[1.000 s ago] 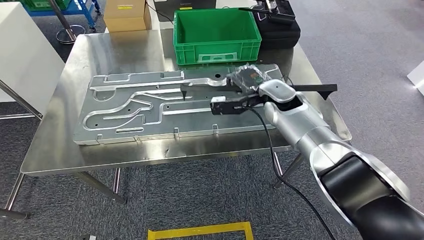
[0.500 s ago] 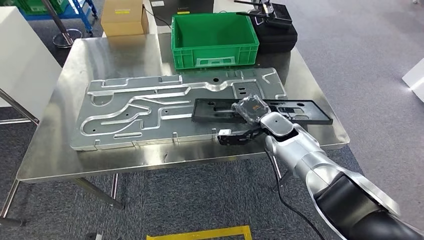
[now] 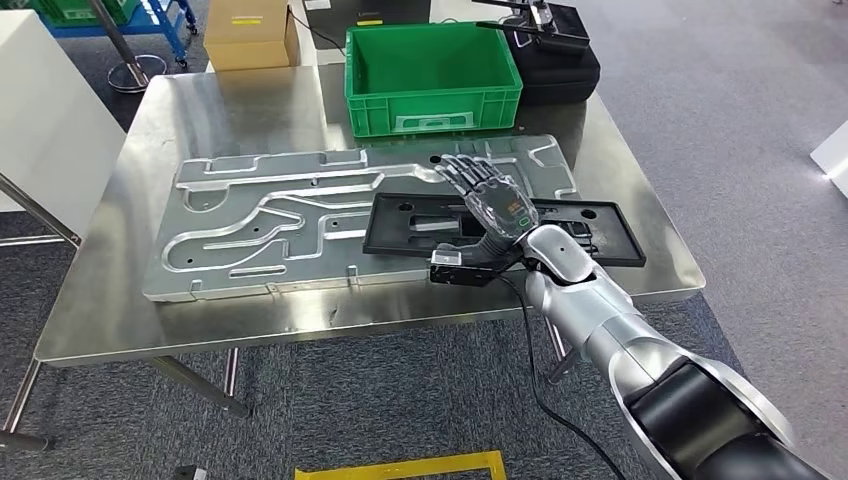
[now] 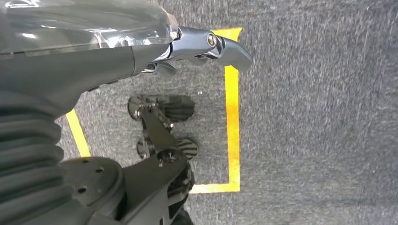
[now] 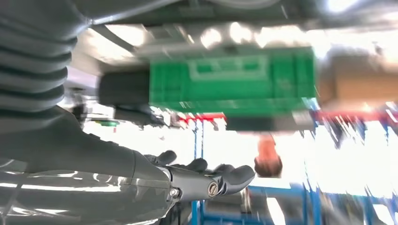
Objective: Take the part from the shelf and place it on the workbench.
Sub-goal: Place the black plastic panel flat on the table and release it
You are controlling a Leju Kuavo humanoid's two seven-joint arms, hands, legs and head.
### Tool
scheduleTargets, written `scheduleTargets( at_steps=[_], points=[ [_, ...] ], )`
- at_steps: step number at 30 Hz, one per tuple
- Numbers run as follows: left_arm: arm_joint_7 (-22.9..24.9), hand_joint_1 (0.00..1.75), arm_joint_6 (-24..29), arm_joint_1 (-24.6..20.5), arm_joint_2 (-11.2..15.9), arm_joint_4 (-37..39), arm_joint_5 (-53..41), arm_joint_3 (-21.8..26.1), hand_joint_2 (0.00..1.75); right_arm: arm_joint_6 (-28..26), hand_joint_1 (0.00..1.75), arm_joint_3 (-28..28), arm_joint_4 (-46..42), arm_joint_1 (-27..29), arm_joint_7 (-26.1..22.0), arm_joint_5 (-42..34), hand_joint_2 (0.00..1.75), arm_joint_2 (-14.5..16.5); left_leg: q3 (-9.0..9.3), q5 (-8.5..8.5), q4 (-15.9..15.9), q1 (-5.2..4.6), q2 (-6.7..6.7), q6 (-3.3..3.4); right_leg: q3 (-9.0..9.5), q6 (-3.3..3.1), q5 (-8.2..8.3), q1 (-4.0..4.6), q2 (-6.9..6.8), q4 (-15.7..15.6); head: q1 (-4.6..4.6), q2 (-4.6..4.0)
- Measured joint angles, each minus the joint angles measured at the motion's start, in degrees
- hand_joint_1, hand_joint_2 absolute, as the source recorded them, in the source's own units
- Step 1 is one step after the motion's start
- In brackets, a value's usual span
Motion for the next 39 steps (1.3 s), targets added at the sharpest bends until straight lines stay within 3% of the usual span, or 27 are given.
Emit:
scheduleTargets(
  at_steps=[3, 6, 8, 9, 12, 14, 18, 19, 22, 23, 24, 25, 27, 29, 32, 33, 35, 37, 38, 39],
  points=[
    [-0.3, 0.00, 0.0, 0.3, -0.1, 0.0, 0.3, 0.0, 0.00, -0.9, 0.00, -3.8, -6.8, 2.2, -2.3, -1.9, 0.00, -0.4, -0.36, -1.18, 1.2, 0.06, 0.04, -0.88, 0.42, -0.88, 0.19, -0.40, -0.01, -0.6, -0.04, 0.00],
    [-0.9, 0.00, -0.1, 0.7, -0.2, 0.0, 0.9, 0.0, 0.00, -1.2, 0.00, -7.1, -16.6, 6.3, -4.0, -5.4, 0.00, -1.6, -4.61, -6.04, 10.8, 0.17, 0.11, -1.44, 0.82, -1.61, 0.13, -0.47, -0.13, -0.8, -0.14, 0.00],
    [-1.3, 0.00, -0.3, 1.1, -0.3, 0.0, 1.2, 0.0, 0.00, -1.5, 0.00, -9.6, -24.2, 10.8, -4.7, -7.8, 0.00, -3.0, -7.14, -7.31, 15.7, 0.23, 0.12, -1.61, 0.97, -1.69, -0.08, -0.34, -0.25, -0.8, -0.12, 0.00],
    [-1.6, 0.00, -0.5, 1.4, -0.3, 0.0, 1.5, 0.0, 0.00, -2.1, 0.00, -11.1, -28.3, 13.3, -5.0, -9.1, 0.00, -4.0, -6.96, -6.35, 15.2, 0.26, 0.13, -1.62, 1.06, -1.63, -0.22, -0.32, -0.29, -0.7, -0.12, 0.00],
    [-3.3, 0.00, -1.8, 2.2, -0.4, 0.0, 2.5, 0.1, 0.00, -5.2, 0.00, -17.0, -41.4, 21.9, -6.6, -13.0, 0.00, -7.2, -1.88, -1.38, 4.7, 0.34, 0.08, -1.24, 1.39, -0.99, -0.94, -0.24, -0.35, -0.2, -0.12, 0.00],
    [-4.8, 0.00, -2.5, 2.8, -0.5, 0.0, 3.2, 0.3, 0.00, -6.5, 0.00, -22.9, -49.8, 28.6, -8.4, -13.5, 0.00, -8.7, 0.10, -0.81, 1.0, 0.22, -0.06, -0.59, 1.45, -0.42, -1.32, -0.05, -0.44, 0.1, -0.08, 0.00],
    [-7.2, 0.00, -2.7, 4.3, -1.0, 0.0, 4.4, 0.8, 0.00, -6.7, 0.00, -38.8, -62.3, 43.9, -12.0, -15.0, 0.00, -9.0, 0.80, -0.96, 0.3, 0.13, -0.25, 1.07, 1.68, 0.82, -2.52, -0.20, -0.57, 0.9, -0.03, 0.00],
    [-7.5, 0.00, -2.6, 4.5, -1.2, 0.0, 4.7, 0.9, 0.00, -6.7, 0.00, -42.8, -64.2, 47.4, -12.2, -16.2, 0.00, -8.9, 0.96, -0.86, 0.1, 0.21, -0.27, 1.43, 0.93, 1.13, -3.89, -0.27, -0.49, 2.8, -0.02, 0.00],
    [-7.8, 0.00, -1.8, 5.1, -1.6, 0.1, 5.5, 1.4, 0.00, -6.2, 0.00, -54.1, -66.2, 56.4, -12.3, -19.8, 0.00, -8.7, 0.95, -0.69, 0.0, 0.09, -0.30, 1.93, -3.69, 1.67, -9.48, -0.42, -0.34, 12.9, 0.02, 0.00],
    [-7.8, 0.00, -1.6, 5.3, -1.7, 0.1, 5.6, 1.5, 0.00, -5.6, 0.00, -57.5, -66.2, 58.8, -12.3, -20.4, 0.00, -8.4, 0.90, -0.66, 0.1, -0.01, -0.28, 1.97, -4.57, 1.72, -10.18, -0.47, -0.34, 14.9, 0.01, 0.00],
    [-7.7, 0.00, -1.4, 5.5, -1.8, 0.1, 5.8, 1.5, 0.00, -5.0, 0.00, -60.6, -66.1, 60.8, -12.3, -20.6, 0.00, -8.0, 0.84, -0.66, 0.1, -0.12, -0.24, 1.97, -4.42, 1.69, -9.79, -0.51, -0.34, 14.9, 0.01, 0.00],
    [-7.6, 0.00, -1.3, 5.6, -1.9, 0.1, 6.0, 1.5, 0.00, -4.0, 0.00, -63.6, -65.8, 62.3, -12.3, -20.4, 0.00, -7.5, 0.79, -0.65, 0.1, -0.21, -0.16, 1.96, -3.00, 1.56, -8.38, -0.53, -0.35, 12.6, 0.01, 0.00],
    [-7.5, 0.00, -1.2, 5.5, -2.2, 0.1, 6.3, 1.5, 0.00, -2.0, 0.00, -69.2, -64.7, 64.0, -12.3, -19.0, 0.00, -6.0, 0.76, -0.59, 0.2, -0.42, -0.02, 1.83, 1.64, 1.11, -5.12, -0.42, -0.36, 4.7, -0.01, 0.00],
    [-7.4, 0.00, -1.2, 5.4, -2.3, 0.1, 6.3, 1.4, 0.00, 0.4, 0.00, -74.6, -62.6, 64.8, -12.3, -17.0, 0.00, -4.2, 0.82, -0.48, 0.2, -0.61, 0.04, 1.46, 4.24, 0.65, -3.53, -0.15, -0.30, -0.1, -0.03, 0.00],
    [-7.7, 0.00, -1.2, 5.4, -2.4, 0.2, 6.6, 1.3, 0.00, 4.0, 0.00, -81.6, -57.2, 65.1, -12.3, -15.6, 0.00, -1.3, 0.75, -0.27, 0.1, -0.66, 0.01, 0.53, 4.10, -0.07, -2.73, -0.12, -0.36, -0.8, -0.05, 0.00],
    [-7.9, 0.00, -1.2, 5.5, -2.4, 0.2, 6.8, 1.2, 0.00, 5.0, 0.00, -83.4, -54.6, 65.0, -12.3, -15.5, 0.00, -0.6, 0.47, -0.96, 0.6, -0.66, 0.01, 0.17, 3.90, -0.44, -2.32, -0.28, -0.44, -1.0, -0.05, 0.00],
    [-8.2, 0.00, -1.2, 5.7, -2.5, 0.3, 7.1, 1.1, 0.00, 6.7, 0.00, -85.7, -48.4, 64.7, -12.3, -15.4, 0.00, 0.1, -0.81, -4.88, 4.3, -0.53, 0.05, -0.46, 3.20, -1.09, -1.47, -0.53, -0.60, -1.3, -0.12, 0.00],
    [-8.4, 0.00, -1.2, 5.7, -2.7, 0.3, 7.2, 1.0, 0.00, 7.5, 0.00, -87.5, -40.6, 63.6, -12.2, -14.4, 0.00, 0.5, -2.49, -10.00, 10.9, -0.37, 0.06, -0.89, 2.17, -1.38, -0.72, -0.45, -0.61, -1.3, -0.16, 0.00],
    [-8.5, 0.00, -1.2, 5.7, -2.7, 0.3, 7.2, 0.9, 0.00, 7.5, 0.00, -88.4, -36.2, 62.8, -12.0, -13.6, 0.00, 0.8, -2.70, -11.46, 13.3, -0.34, 0.06, -1.01, 1.59, -1.42, -0.30, -0.43, -0.61, -1.2, -0.14, 0.00],
    [-8.5, 0.00, -1.2, 5.7, -2.7, 0.3, 7.2, 0.9, 0.00, 7.4, 0.00, -89.4, -31.5, 61.9, -11.4, -12.6, 0.00, 0.9, -2.06, -11.82, 14.0, -0.33, 0.06, -1.06, 0.99, -1.36, 0.12, -0.42, -0.60, -1.1, -0.15, 0.00]
  ],
)
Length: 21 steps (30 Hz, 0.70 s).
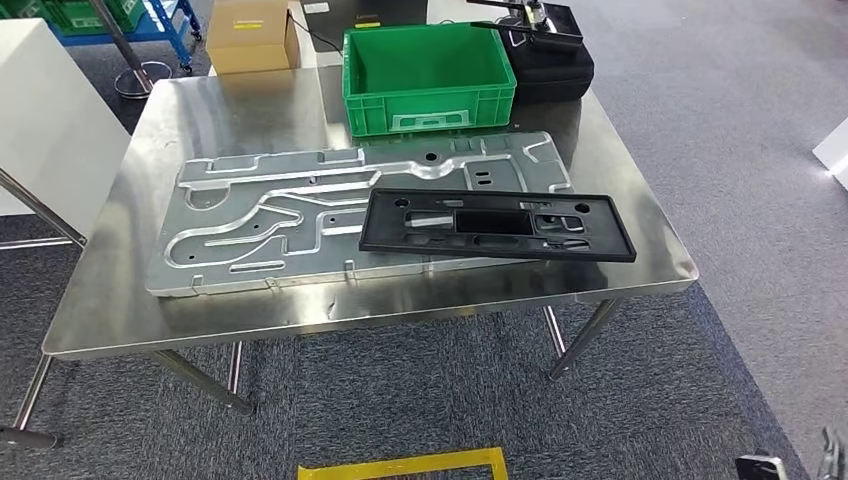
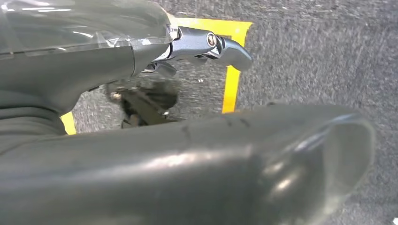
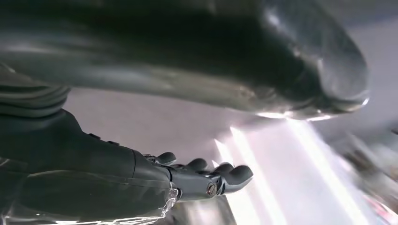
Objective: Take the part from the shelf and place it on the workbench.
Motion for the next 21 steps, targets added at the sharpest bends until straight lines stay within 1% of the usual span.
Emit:
scheduleTargets(
  at_steps=[1, 2, 3, 4, 5, 6, 8, 10, 12, 13, 14, 16, 17, 18, 19, 20, 21],
  points=[
    [0.0, 0.00, 0.0, 0.0, 0.0, 0.0, 0.0, -0.1, 0.00, -0.2, 0.00, -0.8, 4.8, -0.9, 1.1, 1.4, 0.00, 0.1, 1.81, 0.73, -1.6, 0.01, 0.00, 0.02, -0.58, 0.10, 0.42, 0.00, 0.02, 0.1, 0.01, 0.00],
    [0.0, 0.00, 0.0, 0.0, 0.0, 0.0, -0.1, -0.2, 0.00, -0.4, 0.00, -1.5, 9.3, -1.8, 2.4, 2.8, 0.00, 0.1, 4.56, 2.06, -5.1, 0.01, 0.00, 0.11, -1.12, 0.25, 0.83, -0.01, 0.06, 0.2, 0.01, 0.00],
    [0.0, 0.00, 0.0, -0.1, 0.0, 0.0, -0.1, -0.4, 0.00, -0.6, 0.00, -2.0, 13.5, -2.6, 3.8, 4.2, 0.00, 0.2, 7.51, 3.13, -9.5, -0.01, -0.01, 0.32, -1.59, 0.47, 1.23, 0.00, 0.08, 0.4, 0.00, 0.00],
    [0.1, 0.00, 0.0, -0.2, 0.0, 0.0, -0.2, -0.5, 0.00, -0.9, 0.00, -2.3, 17.4, -3.3, 5.3, 5.5, 0.00, 0.2, 9.78, 4.12, -13.2, -0.14, -0.05, 0.65, -1.94, 0.75, 1.61, 0.05, 0.09, 0.6, 0.04, 0.00],
    [0.1, 0.00, 0.1, -0.3, 0.0, 0.0, -0.2, -0.6, 0.00, -0.9, 0.00, -2.5, 20.6, -3.9, 6.8, 6.6, 0.00, 0.3, 11.06, 4.65, -15.4, -0.28, -0.08, 1.00, -2.16, 1.08, 1.98, 0.07, 0.09, 0.7, 0.08, 0.00],
    [0.1, 0.00, 0.1, -0.4, 0.0, 0.0, -0.2, -0.6, 0.00, -0.9, 0.00, -2.7, 22.9, -4.3, 7.9, 7.3, 0.00, 0.4, 11.41, 4.82, -16.3, -0.41, -0.11, 1.32, -2.27, 1.36, 2.27, 0.10, 0.08, 0.8, 0.11, 0.00],
    [0.2, 0.00, 0.1, -0.4, 0.0, 0.0, -0.2, -0.7, 0.00, -0.7, 0.00, -2.8, 25.1, -4.8, 9.2, 8.1, 0.00, 0.5, 11.22, 5.18, -16.1, -0.52, -0.12, 1.57, -2.31, 1.65, 2.58, 0.09, 0.08, 0.7, 0.14, 0.00],
    [0.2, 0.00, 0.1, -0.4, 0.0, 0.0, -0.2, -0.7, 0.00, -0.5, 0.00, -2.8, 25.5, -4.9, 9.6, 8.2, 0.00, 0.5, 11.19, 5.21, -16.0, -0.52, -0.12, 1.61, -2.31, 1.69, 2.63, 0.07, 0.08, 0.7, 0.12, 0.00],
    [0.2, 0.00, 0.2, -0.4, 0.0, 0.0, -0.1, -0.8, 0.00, 0.7, 0.00, -2.9, 27.7, -5.4, 12.0, 8.7, 0.00, 0.5, 11.11, 5.51, -16.0, -0.65, -0.09, 1.90, -2.27, 1.93, 3.04, 0.01, 0.13, 0.5, 0.14, 0.00],
    [0.2, 0.00, 0.2, -0.4, -0.1, 0.0, -0.1, -1.0, 0.00, 2.5, 0.00, -3.0, 30.4, -5.9, 15.0, 9.2, 0.00, 0.7, 10.42, 6.42, -16.1, -0.60, -0.02, 2.41, -2.83, 2.31, 1.09, -0.12, 0.17, 2.0, 0.18, 0.00],
    [0.2, 0.00, 0.2, -0.5, -0.2, 0.0, 0.0, -1.1, 0.00, 4.6, 0.00, -3.1, 33.4, -6.5, 18.6, 10.1, 0.00, 0.9, 9.42, 7.57, -16.2, -0.57, 0.03, 2.88, -3.70, 2.78, -2.07, -0.24, 0.22, 5.2, 0.23, 0.00],
    [0.3, 0.00, 0.2, -0.6, -0.4, 0.0, 0.0, -1.4, 0.00, 8.6, 0.00, -3.3, 38.1, -7.5, 24.8, 11.9, 0.00, 1.3, 6.79, 10.10, -16.4, -0.40, -0.04, 3.51, -5.37, 3.60, -8.97, -0.44, 0.27, 13.6, 0.32, 0.00],
    [0.4, 0.00, 0.1, -0.6, -0.4, 0.0, 0.0, -1.6, 0.00, 9.8, 0.00, -3.3, 38.9, -7.8, 26.4, 12.6, 0.00, 1.4, 5.73, 10.82, -16.2, -0.42, -0.19, 3.40, -5.05, 3.72, -9.66, -0.45, 0.27, 16.0, 0.33, 0.00],
    [0.4, 0.00, 0.1, -0.6, -0.5, 0.0, -0.1, -1.7, 0.00, 10.8, 0.00, -3.2, 39.6, -8.0, 27.7, 13.1, 0.00, 1.4, 4.74, 11.40, -16.0, -0.41, -0.33, 3.30, -3.78, 3.73, -8.64, -0.45, 0.27, 16.1, 0.33, 0.00],
    [0.5, 0.00, 0.0, -0.7, -0.6, 0.0, -0.2, -1.9, 0.00, 11.9, 0.00, -3.2, 40.0, -8.2, 29.0, 13.3, 0.00, 1.5, 3.76, 11.91, -15.6, -0.40, -0.48, 3.17, -1.61, 3.67, -7.08, -0.46, 0.28, 14.3, 0.33, 0.00],
    [0.5, 0.00, 0.0, -0.7, -0.6, 0.0, -0.3, -2.1, 0.00, 13.0, 0.00, -3.2, 40.4, -8.4, 30.4, 13.6, 0.00, 1.5, 2.90, 12.36, -15.3, -0.38, -0.63, 3.01, 1.32, 3.55, -5.83, -0.46, 0.33, 11.0, 0.32, 0.00],
    [0.6, 0.00, -0.1, -0.7, -0.7, 0.0, -0.3, -2.2, 0.00, 14.1, 0.00, -3.2, 40.8, -8.7, 31.8, 13.8, 0.00, 1.5, 2.17, 12.75, -15.0, -0.44, -0.75, 2.77, 4.40, 3.37, -5.62, -0.41, 0.49, 6.8, 0.32, 0.00]
  ],
)
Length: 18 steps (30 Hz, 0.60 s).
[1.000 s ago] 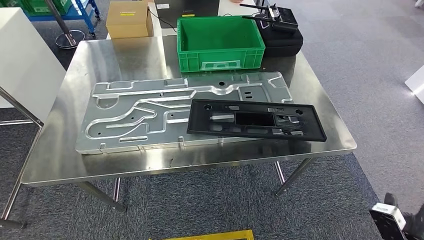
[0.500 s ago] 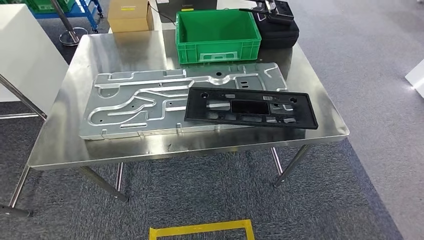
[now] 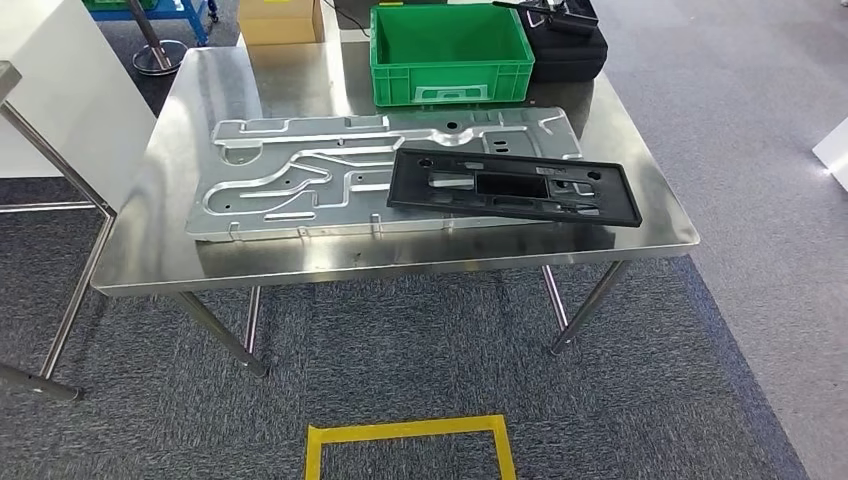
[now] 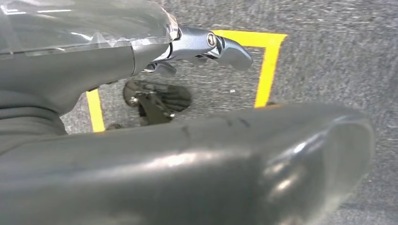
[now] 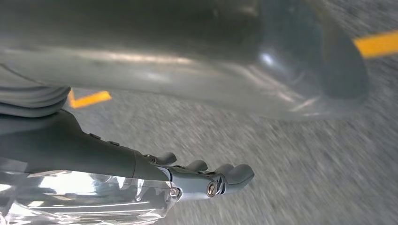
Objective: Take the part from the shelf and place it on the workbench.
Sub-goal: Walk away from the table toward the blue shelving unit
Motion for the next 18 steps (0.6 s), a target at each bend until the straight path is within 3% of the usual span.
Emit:
scheduleTargets(
  at_steps=[2, 3, 5, 6, 7, 10, 11, 12, 13, 15, 17, 18],
  points=[
    [0.2, 0.00, -0.2, -0.1, -0.1, 0.0, -0.1, -0.3, 0.00, 2.1, 0.00, 0.0, 0.6, -0.6, 2.3, 0.6, 0.00, 0.1, -0.82, 0.84, 0.4, -0.11, -0.24, -0.68, 3.98, -0.65, -0.92, 0.25, 0.40, -6.3, -0.03, 0.00],
    [0.3, 0.00, -0.2, -0.2, -0.1, 0.0, -0.1, -0.4, 0.00, 2.9, 0.00, 0.0, 0.8, -0.8, 3.0, 0.9, 0.00, 0.1, -1.01, 1.31, 0.4, -0.13, -0.28, -1.04, 4.45, -1.05, -1.36, 0.44, 0.55, -7.6, -0.02, 0.00],
    [0.5, 0.00, -0.3, -0.3, -0.1, 0.0, -0.1, -0.7, 0.00, 3.8, 0.00, 0.1, 1.3, -0.9, 3.7, 1.3, 0.00, 0.2, -1.28, 1.97, 0.4, -0.01, -0.35, -1.75, 3.82, -2.00, -0.59, 0.48, 0.32, -7.9, 0.07, 0.00],
    [0.6, 0.00, -0.3, -0.4, -0.1, 0.1, -0.1, -0.9, 0.00, 4.0, 0.00, 0.1, 1.4, -1.0, 3.9, 1.4, 0.00, 0.3, -1.68, 1.10, 1.0, 0.08, -0.25, -2.02, 3.28, -2.56, 0.02, 0.43, 0.11, -7.9, 0.08, 0.00],
    [0.7, 0.00, -0.4, -0.4, -0.2, 0.1, -0.1, -1.0, 0.00, 4.2, 0.00, 0.1, 1.6, -1.1, 3.9, 1.5, 0.00, 0.4, -2.31, -0.90, 2.6, 0.17, -0.10, -2.24, 2.61, -3.08, 0.73, 0.36, -0.10, -8.0, 0.06, 0.00],
    [1.0, 0.00, -0.4, -0.7, -0.4, 0.1, -0.1, -1.1, 0.00, 5.3, 0.00, 0.3, 1.8, -1.1, 4.2, 2.2, 0.00, 0.5, -4.65, -9.52, 12.3, 0.43, 0.45, -2.66, -0.02, -3.79, 2.84, 0.59, -0.63, -7.9, -0.02, 0.00],
    [1.0, 0.00, -0.4, -0.9, -0.4, 0.1, -0.1, -1.1, 0.00, 5.7, 0.00, 0.4, 1.9, -1.2, 4.5, 2.5, 0.00, 0.5, -4.78, -10.52, 15.2, 0.46, 0.53, -2.76, -1.05, -3.79, 3.54, 0.71, -0.80, -7.7, -0.02, 0.00],
    [1.1, 0.00, -0.4, -1.0, -0.4, 0.1, -0.1, -1.1, 0.00, 6.0, 0.00, 0.5, 2.0, -1.2, 4.7, 2.7, 0.00, 0.5, -4.19, -10.12, 16.9, 0.46, 0.58, -2.78, -2.14, -3.76, 4.24, 0.81, -0.94, -7.5, -0.03, 0.00],
    [1.2, 0.00, -0.4, -1.2, -0.4, 0.1, -0.1, -1.1, 0.00, 6.2, 0.00, 0.6, 2.1, -1.3, 4.8, 2.8, 0.00, 0.6, -2.69, -8.60, 16.7, 0.46, 0.60, -2.71, -3.23, -3.69, 4.87, 0.90, -1.05, -7.3, -0.03, 0.00],
    [1.4, 0.00, -0.4, -1.5, -0.4, 0.1, -0.1, -1.2, 0.00, 6.4, 0.00, 0.6, 2.2, -1.4, 5.2, 3.0, 0.00, 0.7, 3.15, -6.18, 10.8, 0.33, 0.67, -2.18, -5.12, -3.43, 6.04, 1.03, -1.19, -6.6, -0.05, 0.00],
    [1.6, 0.00, -0.4, -2.0, -0.2, 0.1, -0.1, -1.4, 0.00, 6.7, 0.00, 0.8, 2.2, -1.6, 5.4, 3.2, 0.00, 0.8, 9.52, -7.30, 2.1, -0.01, 0.80, -1.51, -6.27, -2.97, 7.09, 1.16, -1.33, -6.1, -0.01, 0.00],
    [1.7, 0.00, -0.4, -2.2, -0.2, 0.1, -0.1, -1.4, 0.00, 6.7, 0.00, 0.9, 2.2, -1.7, 5.5, 3.2, 0.00, 0.9, 11.19, -8.18, -0.7, -0.22, 0.84, -1.17, -6.52, -2.66, 7.65, 1.12, -1.44, -5.9, 0.00, 0.00]
  ],
)
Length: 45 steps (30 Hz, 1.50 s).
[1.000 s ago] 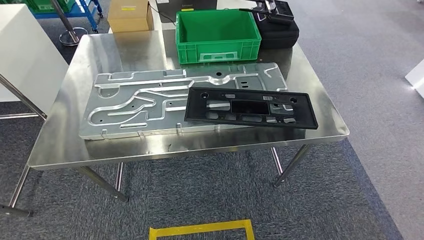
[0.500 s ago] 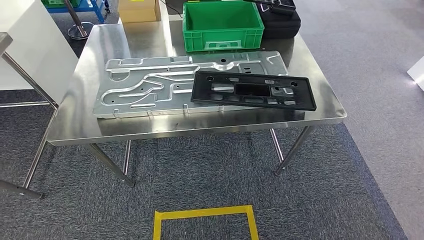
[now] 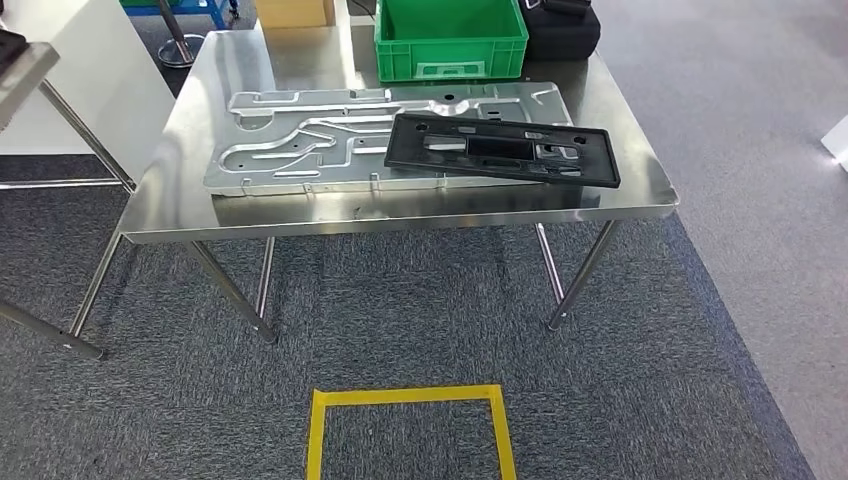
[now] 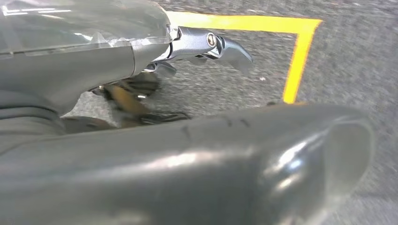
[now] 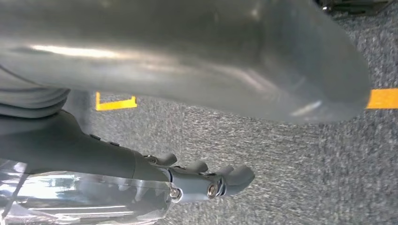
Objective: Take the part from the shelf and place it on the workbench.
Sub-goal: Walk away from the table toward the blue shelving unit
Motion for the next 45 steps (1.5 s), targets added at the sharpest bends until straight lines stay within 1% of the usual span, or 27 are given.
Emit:
scheduleTargets(
  at_steps=[2, 3, 5, 7, 8, 10, 12, 14, 15, 17, 19, 22, 23, 24, 26, 28, 30, 31, 33, 35, 37, 38, 39, 41, 42, 43, 45],
  points=[
    [0.1, 0.00, 0.0, -0.1, 0.0, 0.0, 0.0, -0.1, 0.00, 0.0, 0.00, 0.1, 0.0, -0.1, 0.0, 0.0, 0.00, 0.0, 0.24, 0.05, -1.7, -0.08, 0.09, 0.67, -0.31, 0.74, 0.99, -0.18, -0.06, -0.1, 0.02, 0.00],
    [0.1, 0.00, 0.0, 0.0, 0.0, 0.0, 0.0, -0.1, 0.00, 0.1, 0.00, 0.1, 0.1, -0.1, 0.0, 0.0, 0.00, 0.1, -0.27, 0.75, -1.8, -0.01, 0.22, 1.09, -0.57, 1.11, 0.52, -0.30, 0.15, 0.1, -0.02, 0.00],
    [0.2, 0.00, -0.1, 0.2, -0.1, 0.0, 0.0, -0.2, 0.00, 0.1, 0.00, 0.1, 0.2, 0.0, 0.1, 0.1, 0.00, 0.1, -1.71, 2.38, -2.0, 0.24, 0.56, 1.78, -1.69, 1.74, -4.09, -0.51, 0.61, 3.1, 0.07, 0.00],
    [0.2, 0.00, -0.1, 0.3, -0.1, 0.0, 0.0, -0.2, 0.00, 0.2, 0.00, 0.2, 0.3, 0.1, 0.2, 0.2, 0.00, 0.1, -3.59, 3.84, -1.8, 0.23, 0.68, 2.03, -2.94, 2.27, -10.13, -0.79, 0.77, 9.6, 0.20, 0.00],
    [0.3, 0.00, -0.1, 0.3, 0.0, 0.0, 0.1, -0.2, 0.00, 0.3, 0.00, 0.2, 0.3, 0.0, 0.2, 0.2, 0.00, 0.1, -4.58, 4.54, -1.6, 0.25, 0.69, 1.96, -3.16, 2.52, -11.35, -0.97, 0.79, 12.7, 0.20, 0.00],
    [0.3, 0.00, -0.1, 0.3, 0.0, 0.0, 0.1, -0.2, 0.00, 0.6, 0.00, 0.3, 0.3, -0.1, 0.2, 0.3, 0.00, 0.1, -6.81, 5.75, -0.9, 0.33, 0.70, 1.66, -1.83, 2.93, -9.62, -1.39, 0.80, 15.3, 0.20, 0.00],
    [0.5, 0.00, -0.1, 0.3, 0.0, 0.0, 0.1, -0.2, 0.00, 0.9, 0.00, 0.5, 0.4, -0.2, 0.2, 0.3, 0.00, 0.1, -9.01, 6.60, 0.2, 0.50, 0.67, 1.18, 2.96, 3.13, -6.74, -1.76, 0.89, 10.7, 0.20, 0.00],
    [0.5, 0.00, -0.1, 0.2, -0.1, 0.0, 0.0, -0.2, 0.00, 1.1, 0.00, 0.5, 0.4, -0.4, 0.2, 0.3, 0.00, 0.1, -10.71, 7.27, 1.4, 0.51, 0.63, 0.52, 8.63, 2.90, -7.58, -1.67, 1.15, 2.7, 0.17, 0.00],
    [0.5, 0.00, -0.1, 0.1, 0.0, 0.0, -0.1, -0.3, 0.00, 1.1, 0.00, 0.5, 0.4, -0.5, 0.2, 0.3, 0.00, 0.1, -11.22, 7.69, 1.7, 0.47, 0.62, 0.13, 10.16, 2.59, -8.54, -1.51, 1.27, 0.0, 0.15, 0.00],
    [0.5, 0.00, -0.1, 0.1, 0.0, 0.0, -0.2, -0.5, 0.00, 1.1, 0.00, 0.5, 0.4, -0.5, 0.3, 0.3, 0.00, 0.1, -11.77, 8.55, 1.8, 0.48, 0.60, -0.70, 10.38, 1.69, -8.96, -1.30, 1.28, -1.6, 0.14, 0.00],
    [0.5, 0.00, -0.1, 0.3, 0.1, 0.1, -0.4, -0.7, 0.00, 1.3, 0.00, 0.5, 0.5, -0.4, 0.3, 0.2, 0.00, 0.2, -12.52, 7.01, 2.9, 0.68, 0.52, -1.34, 9.35, 0.60, -7.83, -1.36, 0.94, -1.7, 0.11, 0.00],
    [0.5, 0.00, -0.2, 0.3, 0.1, 0.1, -0.7, -1.1, 0.00, 1.8, 0.00, 0.5, 0.5, -0.4, 0.8, 0.1, 0.00, 0.2, -15.09, -1.17, 11.5, 0.89, 0.46, -1.88, 6.88, -0.50, -5.75, -1.14, 0.53, -1.7, 0.02, 0.00],
    [0.5, 0.00, -0.2, 0.3, 0.2, 0.1, -0.7, -1.1, 0.00, 2.0, 0.00, 0.5, 0.5, -0.4, 1.0, 0.1, 0.00, 0.2, -15.67, -2.91, 15.0, 0.91, 0.47, -1.98, 5.89, -0.58, -5.03, -0.98, 0.47, -1.6, 0.01, 0.00],
    [0.5, 0.00, -0.2, 0.2, 0.2, 0.1, -0.7, -1.1, 0.00, 2.1, 0.00, 0.5, 0.5, -0.4, 1.1, 0.1, 0.00, 0.2, -15.62, -3.09, 17.5, 0.91, 0.47, -2.01, 4.84, -0.59, -4.31, -0.84, 0.44, -1.4, 0.02, 0.00],
    [0.6, 0.00, -0.2, 0.1, 0.3, 0.1, -0.7, -1.2, 0.00, 2.3, 0.00, 0.5, 0.5, -0.4, 1.1, 0.0, 0.00, 0.2, -12.92, -0.05, 17.1, 0.89, 0.47, -1.79, 2.77, -0.48, -2.95, -0.61, 0.42, -1.1, 0.00, 0.00],
    [0.7, 0.00, -0.2, -0.1, 0.5, 0.1, -0.7, -1.4, 0.00, 2.3, 0.00, 0.5, 0.5, -0.5, 1.0, 0.0, 0.00, 0.2, -6.57, 1.88, 9.5, 0.70, 0.48, -1.11, 1.20, -0.17, -1.77, -0.41, 0.42, -0.6, -0.01, 0.00],
    [0.8, 0.00, -0.2, -0.4, 0.8, 0.1, -0.7, -1.5, 0.00, 2.3, 0.00, 0.5, 0.5, -0.6, 0.8, 0.0, 0.00, 0.2, -0.97, 0.31, 1.1, 0.36, 0.50, -0.31, 0.45, 0.37, -0.68, -0.28, 0.31, -0.3, 0.04, 0.00],
    [0.8, 0.00, -0.2, -0.5, 0.9, 0.1, -0.7, -1.5, 0.00, 2.3, 0.00, 0.5, 0.5, -0.6, 0.7, 0.0, 0.00, 0.3, 0.21, -0.43, -1.2, 0.14, 0.51, 0.09, 0.29, 0.73, -0.09, -0.31, 0.23, -0.4, 0.05, 0.00],
    [0.9, 0.00, -0.2, -0.5, 1.0, 0.1, -0.7, -1.6, 0.00, 2.3, 0.00, 0.5, 0.5, -0.5, 0.2, 0.0, 0.00, 0.3, -0.37, 0.34, -1.9, 0.10, 0.64, 1.03, -0.05, 1.48, 0.72, -0.50, 0.25, -0.6, 0.05, 0.00],
    [1.0, 0.00, -0.2, -0.4, 1.0, 0.1, -0.7, -1.6, 0.00, 2.3, 0.00, 0.5, 0.5, -0.4, 0.0, 0.0, 0.00, 0.3, -1.85, 1.99, -2.1, 0.30, 0.90, 2.02, -1.08, 2.02, -2.43, -0.65, 0.59, 1.5, 0.17, 0.00],
    [1.1, 0.00, -0.2, -0.5, 1.0, 0.1, -0.7, -1.6, 0.00, 2.3, 0.00, 0.5, 0.6, -0.4, -0.1, 0.0, 0.00, 0.3, -3.87, 3.61, -2.1, 0.32, 0.99, 2.52, -2.72, 2.40, -8.90, -0.88, 0.88, 7.8, 0.32, 0.00],
    [1.1, 0.00, -0.1, -0.5, 1.0, 0.1, -0.6, -1.7, 0.00, 2.3, 0.00, 0.5, 0.6, -0.4, 0.0, 0.0, 0.00, 0.3, -4.89, 4.39, -2.0, 0.30, 0.99, 2.52, -3.35, 2.63, -11.16, -0.97, 0.94, 11.5, 0.33, 0.00],
    [1.1, 0.00, -0.1, -0.5, 1.0, 0.1, -0.6, -1.7, 0.00, 2.3, 0.00, 0.5, 0.6, -0.5, -0.1, 0.0, 0.00, 0.3, -5.95, 5.13, -1.8, 0.29, 1.00, 2.45, -3.56, 2.85, -11.95, -1.06, 0.98, 14.5, 0.33, 0.00],
    [1.1, 0.00, -0.1, -0.5, 1.0, 0.1, -0.6, -1.7, 0.00, 2.3, 0.00, 0.5, 0.6, -0.5, -0.1, 0.0, 0.00, 0.3, -8.15, 6.37, -1.2, 0.33, 1.01, 2.17, -1.64, 3.11, -9.49, -1.30, 0.98, 15.8, 0.32, 0.00],
    [1.1, 0.00, -0.1, -0.5, 1.0, 0.1, -0.6, -1.7, 0.00, 2.3, 0.00, 0.5, 0.6, -0.5, -0.1, 0.0, 0.00, 0.3, -9.26, 6.89, -0.7, 0.36, 1.00, 1.97, 0.78, 3.11, -7.75, -1.42, 0.98, 13.6, 0.32, 0.00],
    [1.2, 0.00, -0.1, -0.5, 1.0, 0.1, -0.6, -1.8, 0.00, 2.4, 0.00, 0.5, 0.6, -0.6, -0.1, 0.0, 0.00, 0.3, -10.27, 7.32, -0.1, 0.34, 0.97, 1.73, 4.16, 3.01, -6.98, -1.50, 1.02, 9.7, 0.32, 0.00],
    [1.2, 0.00, 0.0, -0.5, 1.0, 0.1, -0.6, -1.9, 0.00, 2.5, 0.00, 0.5, 0.6, -0.8, -0.1, 0.0, 0.00, 0.3, -11.66, 8.11, 0.8, 0.22, 0.93, 1.13, 10.38, 2.50, -8.26, -1.34, 1.12, 0.9, 0.28, 0.00]
  ],
)
